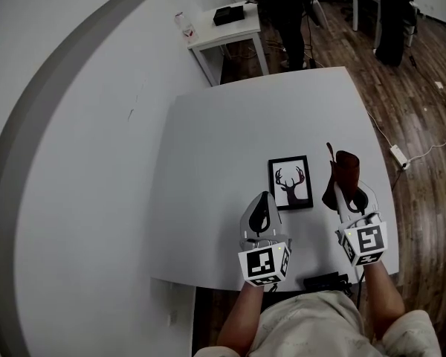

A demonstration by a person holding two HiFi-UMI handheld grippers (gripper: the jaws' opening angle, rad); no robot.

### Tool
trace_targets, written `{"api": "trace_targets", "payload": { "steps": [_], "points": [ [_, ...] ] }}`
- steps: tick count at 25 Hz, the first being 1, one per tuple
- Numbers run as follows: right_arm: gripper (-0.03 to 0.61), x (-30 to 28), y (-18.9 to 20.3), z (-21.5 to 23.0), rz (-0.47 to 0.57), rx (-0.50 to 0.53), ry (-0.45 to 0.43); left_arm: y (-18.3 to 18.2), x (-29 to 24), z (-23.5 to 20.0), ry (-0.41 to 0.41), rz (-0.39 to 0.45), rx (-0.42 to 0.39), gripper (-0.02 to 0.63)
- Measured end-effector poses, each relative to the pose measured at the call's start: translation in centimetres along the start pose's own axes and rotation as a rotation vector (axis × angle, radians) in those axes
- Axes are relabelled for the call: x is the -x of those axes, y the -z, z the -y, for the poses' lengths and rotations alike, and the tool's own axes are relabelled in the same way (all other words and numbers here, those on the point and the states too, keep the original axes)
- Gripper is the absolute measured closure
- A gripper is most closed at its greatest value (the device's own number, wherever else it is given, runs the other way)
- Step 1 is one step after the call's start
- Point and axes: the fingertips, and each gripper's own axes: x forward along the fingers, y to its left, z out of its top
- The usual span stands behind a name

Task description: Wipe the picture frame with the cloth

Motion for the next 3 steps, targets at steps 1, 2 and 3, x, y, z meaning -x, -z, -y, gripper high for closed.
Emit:
{"api": "trace_targets", "payload": {
  "steps": [1, 2, 3],
  "points": [
    [0.486, 0.07, -0.07, -0.02, -0.001, 0.001, 0.001, -0.03, 0.04, 0.09, 0.002, -0.002, 0.000, 0.614],
    [0.486, 0.14, -0.14, -0.03, -0.002, 0.001, 0.003, -0.06, 0.10, 0.17, 0.005, -0.003, 0.000, 0.614],
    [0.486, 0.21, -0.20, -0.05, -0.003, 0.001, 0.005, -0.11, 0.17, 0.23, 0.006, -0.005, -0.001, 0.614]
  ]
}}
